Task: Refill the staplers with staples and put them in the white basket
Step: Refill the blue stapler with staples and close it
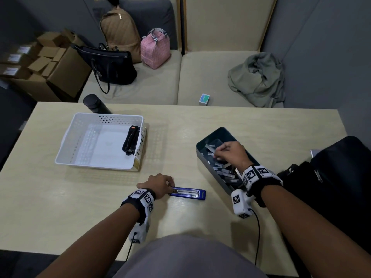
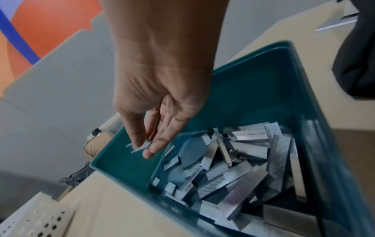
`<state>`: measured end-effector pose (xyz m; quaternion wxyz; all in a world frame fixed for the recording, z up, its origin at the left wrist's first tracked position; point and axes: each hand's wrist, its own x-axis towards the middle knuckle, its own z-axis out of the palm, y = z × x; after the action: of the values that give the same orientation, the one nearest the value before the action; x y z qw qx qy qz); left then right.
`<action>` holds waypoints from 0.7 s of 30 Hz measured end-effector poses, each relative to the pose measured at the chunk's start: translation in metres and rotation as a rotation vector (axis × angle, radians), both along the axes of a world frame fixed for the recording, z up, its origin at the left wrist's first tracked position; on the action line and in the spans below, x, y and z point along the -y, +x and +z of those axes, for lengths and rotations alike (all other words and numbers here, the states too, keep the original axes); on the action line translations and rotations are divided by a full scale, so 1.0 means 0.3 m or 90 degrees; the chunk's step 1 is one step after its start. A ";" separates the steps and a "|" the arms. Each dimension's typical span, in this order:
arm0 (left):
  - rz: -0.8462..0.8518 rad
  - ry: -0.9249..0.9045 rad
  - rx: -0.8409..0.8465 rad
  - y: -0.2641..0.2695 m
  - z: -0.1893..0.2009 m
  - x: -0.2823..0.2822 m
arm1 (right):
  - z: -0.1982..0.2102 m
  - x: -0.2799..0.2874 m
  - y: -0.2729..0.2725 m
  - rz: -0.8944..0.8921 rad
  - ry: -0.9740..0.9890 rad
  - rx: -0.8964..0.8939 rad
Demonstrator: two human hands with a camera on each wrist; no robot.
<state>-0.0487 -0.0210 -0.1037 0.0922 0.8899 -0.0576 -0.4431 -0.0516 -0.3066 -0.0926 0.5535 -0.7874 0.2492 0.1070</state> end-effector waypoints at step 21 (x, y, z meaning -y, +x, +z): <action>0.011 -0.021 0.036 -0.024 -0.014 -0.020 | 0.053 -0.328 -0.213 0.420 -0.273 0.092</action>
<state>-0.0558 -0.0151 -0.1078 0.1089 0.9009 -0.0601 -0.4159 -0.1154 -0.2083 -0.0766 0.3289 -0.9283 -0.0402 0.1690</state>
